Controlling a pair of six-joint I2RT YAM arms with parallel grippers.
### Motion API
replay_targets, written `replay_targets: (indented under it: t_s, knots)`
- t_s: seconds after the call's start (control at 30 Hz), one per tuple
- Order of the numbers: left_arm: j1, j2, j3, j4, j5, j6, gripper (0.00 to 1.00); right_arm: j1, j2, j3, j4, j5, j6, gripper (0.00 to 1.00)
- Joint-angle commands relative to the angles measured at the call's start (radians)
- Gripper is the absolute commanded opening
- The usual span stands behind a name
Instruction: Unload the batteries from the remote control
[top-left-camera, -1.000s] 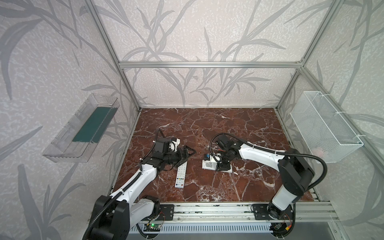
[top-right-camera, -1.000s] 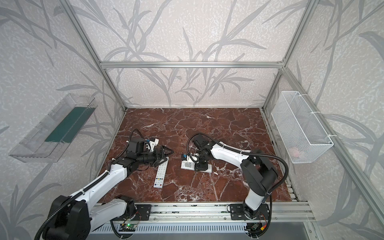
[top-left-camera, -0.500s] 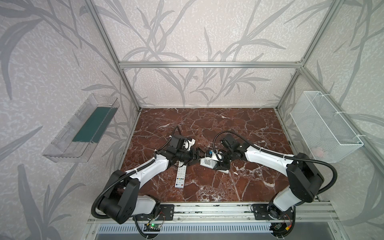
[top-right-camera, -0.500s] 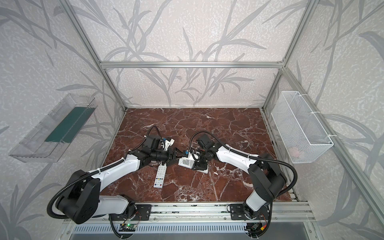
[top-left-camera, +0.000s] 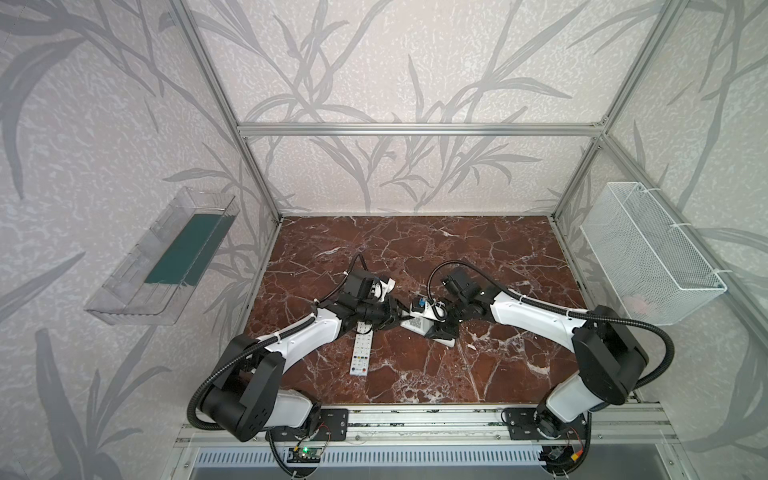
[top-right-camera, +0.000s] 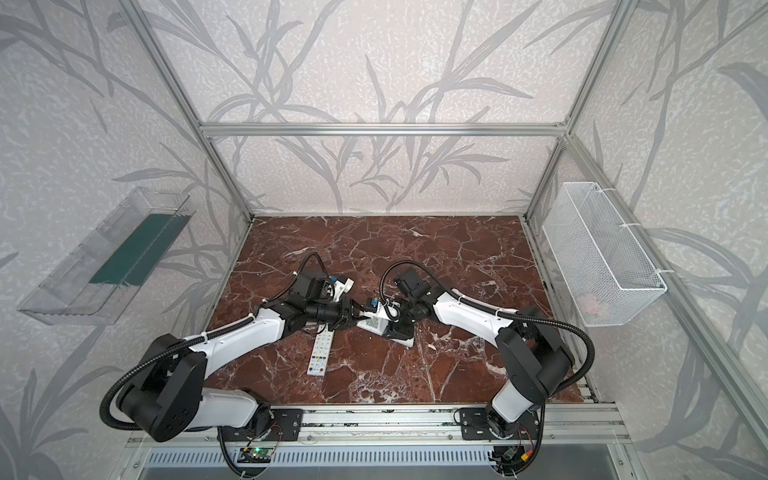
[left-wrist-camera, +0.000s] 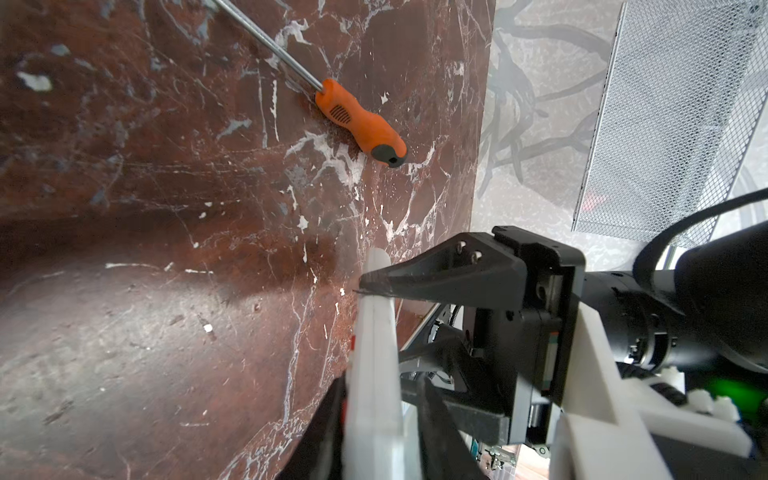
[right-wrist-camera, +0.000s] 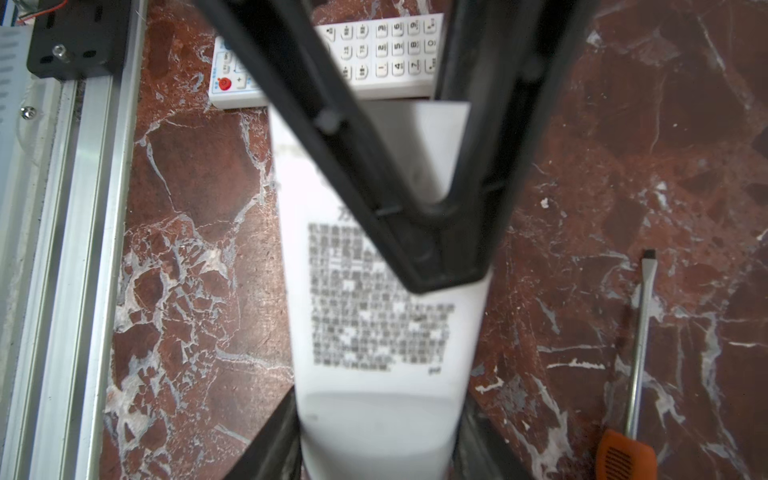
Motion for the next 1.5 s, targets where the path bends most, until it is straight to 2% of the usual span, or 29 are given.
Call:
replay_targets:
  t_s: [0.0, 0.07, 0.1, 0.2, 0.27, 0.33, 0.4, 0.47, 0.57, 0.63, 0.67, 0.73, 0.77, 0.87, 1.0, 1.13, 1.47]
  knots:
    - [-0.006, 0.007, -0.008, 0.035, 0.027, 0.0, 0.23, -0.004, -0.027, -0.009, 0.017, 0.005, 0.016, 0.72]
    - [-0.006, 0.008, -0.011, 0.035, 0.026, 0.003, 0.21, -0.016, -0.049, -0.004, 0.014, 0.006, 0.029, 0.95]
    - [-0.006, 0.008, -0.012, 0.034, 0.027, 0.004, 0.2, -0.026, -0.069, -0.003, 0.018, 0.002, 0.044, 0.99]
    - [-0.005, 0.006, -0.014, 0.03, 0.02, 0.019, 0.19, -0.066, -0.158, -0.015, 0.073, -0.005, 0.13, 0.99]
    - [-0.006, 0.002, -0.016, 0.023, 0.012, 0.036, 0.18, -0.1, -0.239, -0.038, 0.146, 0.018, 0.237, 0.99]
    - [-0.007, -0.004, -0.014, 0.018, 0.006, 0.06, 0.17, -0.14, -0.327, -0.084, 0.271, 0.153, 0.509, 0.99]
    - [-0.011, -0.014, -0.016, 0.01, -0.004, 0.089, 0.17, -0.2, -0.389, -0.109, 0.298, 0.255, 0.771, 0.99]
    - [-0.014, -0.025, -0.021, 0.004, -0.021, 0.12, 0.17, -0.289, -0.421, -0.108, 0.245, 0.224, 0.955, 0.99]
    - [-0.02, -0.036, -0.035, 0.036, -0.029, 0.137, 0.17, -0.392, -0.413, -0.028, 0.019, 0.145, 1.07, 1.0]
    - [-0.024, -0.042, -0.048, 0.075, -0.025, 0.135, 0.16, -0.428, -0.368, 0.04, -0.149, 0.07, 1.074, 1.0]
    - [-0.024, -0.045, -0.053, 0.092, -0.024, 0.134, 0.16, -0.442, -0.341, 0.073, -0.237, -0.009, 1.034, 0.99]
    - [-0.026, -0.051, -0.063, 0.125, -0.017, 0.134, 0.16, -0.442, -0.316, 0.073, -0.314, -0.1, 1.026, 0.99]
    - [-0.028, -0.052, -0.066, 0.137, -0.012, 0.139, 0.16, -0.439, -0.331, 0.025, -0.289, -0.139, 1.061, 0.99]
    - [-0.031, -0.046, -0.066, 0.146, 0.006, 0.162, 0.16, -0.417, -0.4, -0.126, -0.174, -0.15, 1.187, 0.99]
    - [-0.032, -0.032, -0.06, 0.118, 0.02, 0.209, 0.16, -0.354, -0.43, -0.209, -0.14, -0.085, 1.241, 0.99]
    - [-0.031, -0.021, -0.054, 0.107, 0.015, 0.226, 0.15, -0.303, -0.41, -0.307, 0.006, -0.097, 1.341, 0.99]
    - [-0.031, -0.003, -0.051, 0.091, 0.003, 0.229, 0.13, -0.178, -0.251, -0.335, 0.212, -0.053, 1.431, 0.99]
